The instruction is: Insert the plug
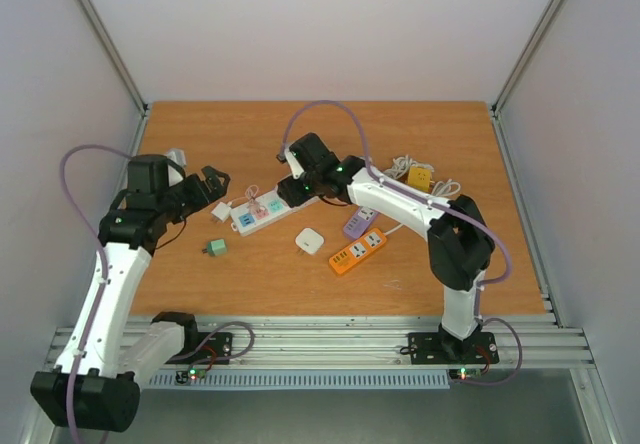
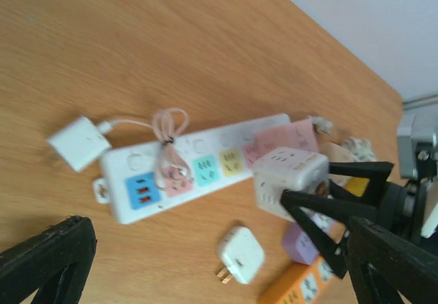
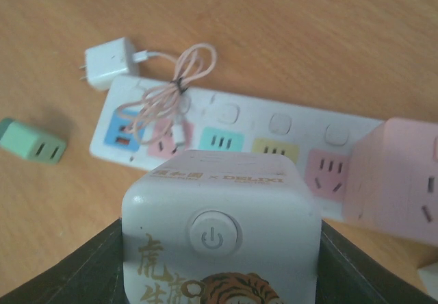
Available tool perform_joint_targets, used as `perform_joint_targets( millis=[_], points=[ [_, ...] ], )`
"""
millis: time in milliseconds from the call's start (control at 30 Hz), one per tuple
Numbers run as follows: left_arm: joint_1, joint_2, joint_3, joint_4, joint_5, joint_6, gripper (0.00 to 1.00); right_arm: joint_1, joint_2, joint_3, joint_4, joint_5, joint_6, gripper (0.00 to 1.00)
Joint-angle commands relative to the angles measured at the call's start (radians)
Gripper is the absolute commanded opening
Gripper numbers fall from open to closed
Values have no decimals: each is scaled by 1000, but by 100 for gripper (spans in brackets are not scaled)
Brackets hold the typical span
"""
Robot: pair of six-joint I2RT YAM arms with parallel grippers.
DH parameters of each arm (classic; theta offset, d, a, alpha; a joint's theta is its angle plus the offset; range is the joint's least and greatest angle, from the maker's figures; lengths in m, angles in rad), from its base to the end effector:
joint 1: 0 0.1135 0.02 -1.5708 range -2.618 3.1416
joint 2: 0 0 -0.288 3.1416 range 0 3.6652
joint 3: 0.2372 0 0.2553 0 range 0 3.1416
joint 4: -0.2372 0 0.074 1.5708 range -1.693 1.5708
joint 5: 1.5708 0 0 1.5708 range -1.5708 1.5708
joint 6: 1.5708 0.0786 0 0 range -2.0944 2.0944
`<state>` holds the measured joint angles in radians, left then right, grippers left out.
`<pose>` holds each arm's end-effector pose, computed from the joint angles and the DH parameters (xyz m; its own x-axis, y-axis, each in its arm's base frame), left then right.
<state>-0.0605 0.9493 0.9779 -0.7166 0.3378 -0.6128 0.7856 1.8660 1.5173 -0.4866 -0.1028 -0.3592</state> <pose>0.2111 -0.0389 0.3206 -0.6983 -0.5013 -0.5109 -0.1088 0.7798 -0.6165 0.3192 0.3308 0.2478 -0.2263 -0.7210 -0.6549 -0.8885 0.4284 -0.1646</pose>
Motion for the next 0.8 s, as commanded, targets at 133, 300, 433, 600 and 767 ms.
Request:
perform_joint_targets(
  millis=[133, 300, 433, 600, 767],
  points=[
    [4, -73, 7, -73, -291, 165, 99, -11, 161, 253, -188, 87, 67, 26],
    [4, -78, -21, -60, -294, 166, 99, -14, 253, 390, -318, 87, 95, 27],
    [5, -80, -22, -60, -299, 169, 99, -23, 304, 464, -383, 66, 108, 28],
    [4, -80, -25, -58, -295, 174, 99, -42, 367, 548, -466, 71, 126, 28],
    [5, -83, -30, -57, -298, 177, 99, -44, 406, 595, -497, 40, 127, 28]
  ],
)
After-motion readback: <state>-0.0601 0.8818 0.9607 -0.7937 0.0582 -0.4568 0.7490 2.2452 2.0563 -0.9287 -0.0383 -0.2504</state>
